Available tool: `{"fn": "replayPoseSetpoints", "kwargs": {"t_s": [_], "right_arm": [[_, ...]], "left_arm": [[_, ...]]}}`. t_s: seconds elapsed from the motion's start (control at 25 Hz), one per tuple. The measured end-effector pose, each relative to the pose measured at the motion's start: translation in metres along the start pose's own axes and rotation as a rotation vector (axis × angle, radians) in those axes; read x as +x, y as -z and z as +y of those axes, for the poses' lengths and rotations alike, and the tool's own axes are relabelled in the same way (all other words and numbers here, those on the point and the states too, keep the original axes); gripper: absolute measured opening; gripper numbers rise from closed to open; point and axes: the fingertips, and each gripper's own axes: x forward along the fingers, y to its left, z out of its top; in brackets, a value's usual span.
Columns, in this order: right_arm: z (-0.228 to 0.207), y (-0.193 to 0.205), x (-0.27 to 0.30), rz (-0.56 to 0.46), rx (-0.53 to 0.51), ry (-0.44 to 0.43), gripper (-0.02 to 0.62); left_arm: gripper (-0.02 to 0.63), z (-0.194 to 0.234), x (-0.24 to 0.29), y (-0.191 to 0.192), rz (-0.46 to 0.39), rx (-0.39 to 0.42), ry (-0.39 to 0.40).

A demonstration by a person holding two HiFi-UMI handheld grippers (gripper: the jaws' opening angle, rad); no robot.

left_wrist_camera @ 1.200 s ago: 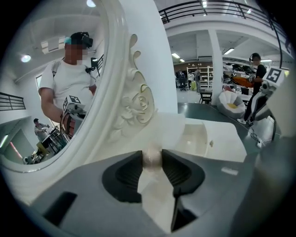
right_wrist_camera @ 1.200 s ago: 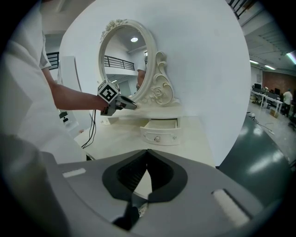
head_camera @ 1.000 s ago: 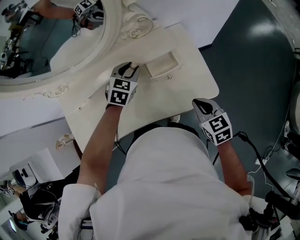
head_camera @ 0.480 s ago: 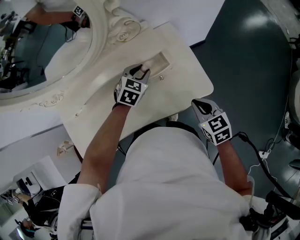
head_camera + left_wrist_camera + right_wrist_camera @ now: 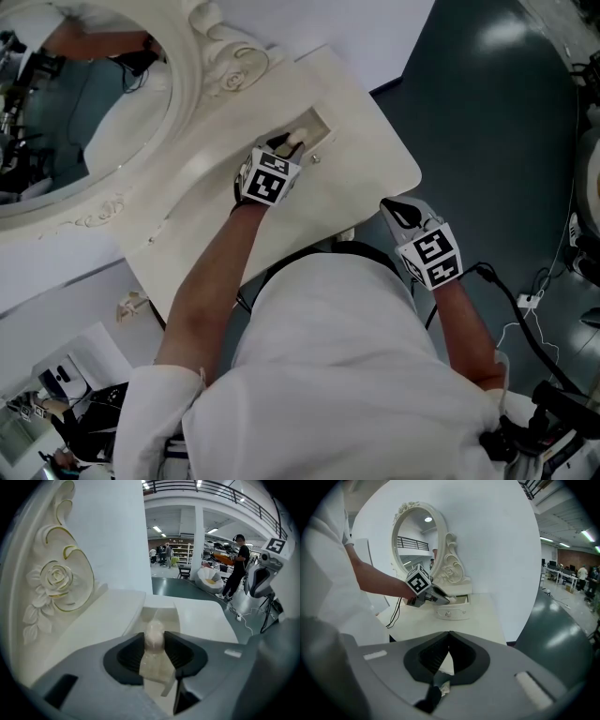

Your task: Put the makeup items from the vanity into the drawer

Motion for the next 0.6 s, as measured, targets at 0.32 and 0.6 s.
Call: {"fn": "replayPoseSetpoints", "kwargs": {"t_s": [0.32, 0.6], "right_arm": [[0.0, 0.004, 0.003, 0.003, 0.016, 0.002, 0.0], [0.001, 0.005, 0.005, 0.004, 0.023, -0.003, 0.002]], "left_arm": [[0.146, 0.001, 0.013, -0.004, 0.06, -0.002, 0.044], [0.155, -0.001, 0.017, -0.008, 0.082, 0.004, 0.068]]}}
